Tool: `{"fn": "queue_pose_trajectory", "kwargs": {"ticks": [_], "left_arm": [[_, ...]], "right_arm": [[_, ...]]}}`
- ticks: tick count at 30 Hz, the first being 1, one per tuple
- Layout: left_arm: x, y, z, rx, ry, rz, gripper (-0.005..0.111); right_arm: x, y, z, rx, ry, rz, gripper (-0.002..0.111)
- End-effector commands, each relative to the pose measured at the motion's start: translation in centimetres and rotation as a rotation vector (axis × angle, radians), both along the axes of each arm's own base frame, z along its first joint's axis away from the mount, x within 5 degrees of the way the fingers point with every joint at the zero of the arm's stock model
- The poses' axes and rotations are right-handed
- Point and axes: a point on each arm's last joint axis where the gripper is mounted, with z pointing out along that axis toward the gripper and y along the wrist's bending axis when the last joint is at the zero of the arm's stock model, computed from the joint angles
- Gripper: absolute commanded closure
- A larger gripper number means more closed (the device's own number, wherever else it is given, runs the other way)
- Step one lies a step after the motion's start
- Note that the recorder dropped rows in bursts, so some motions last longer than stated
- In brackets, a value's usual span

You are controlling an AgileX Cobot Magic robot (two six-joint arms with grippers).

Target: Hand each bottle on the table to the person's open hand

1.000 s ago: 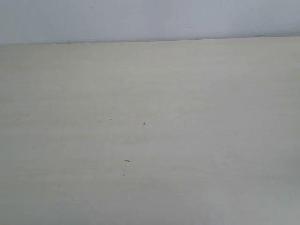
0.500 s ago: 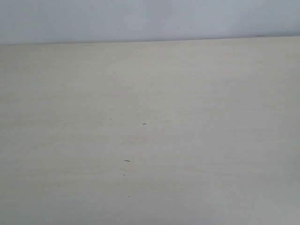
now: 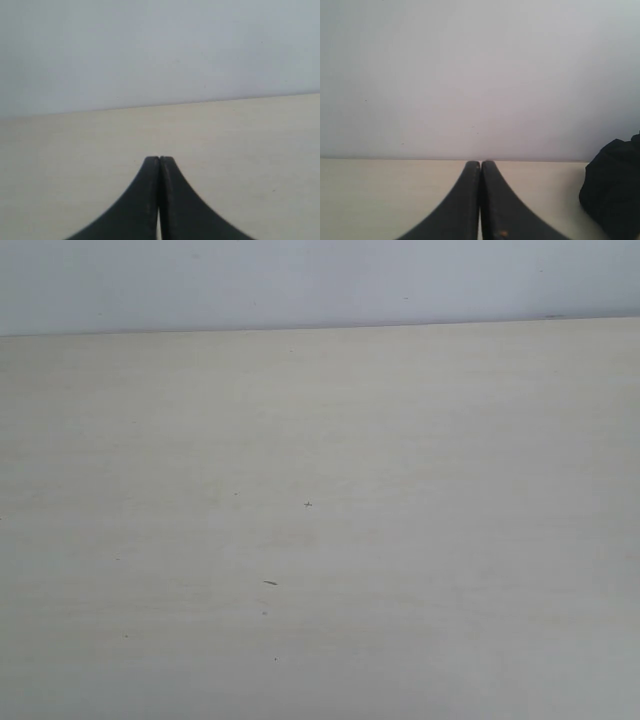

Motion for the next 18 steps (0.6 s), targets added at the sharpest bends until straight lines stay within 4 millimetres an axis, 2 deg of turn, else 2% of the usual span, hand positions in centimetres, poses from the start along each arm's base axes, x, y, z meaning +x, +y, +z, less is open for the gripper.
{"fn": "queue_pose_trajectory", "kwargs": {"ticks": [1,4,5,8,18], "left_arm": [[-0.04,0.08,-0.09,0.085,-0.003,0.000,0.107],[-0.04,-0.09,-0.13,0.065,0.001,-0.028,0.107],[-0.05,-0.35,-0.16,-0.112,0.009,-0.047,0.107],[-0.03,-0.43,0.17,-0.222,-0.021,-0.051,0.107],[-0.03,-0.42,0.18,-0.220,-0.023,-0.050,0.107]], "right_arm": [[-0.03,-0.01,-0.07,0.001,-0.006,-0.003,0.108],[-0.03,-0.01,-0.07,0.001,-0.006,-0.003,0.108],[-0.03,-0.01,-0.07,0.001,-0.006,-0.003,0.108],[-0.03,-0.01,-0.07,0.001,-0.006,-0.003,0.108],[-0.03,-0.01,-0.07,0.002,-0.007,-0.003,0.108]]}}
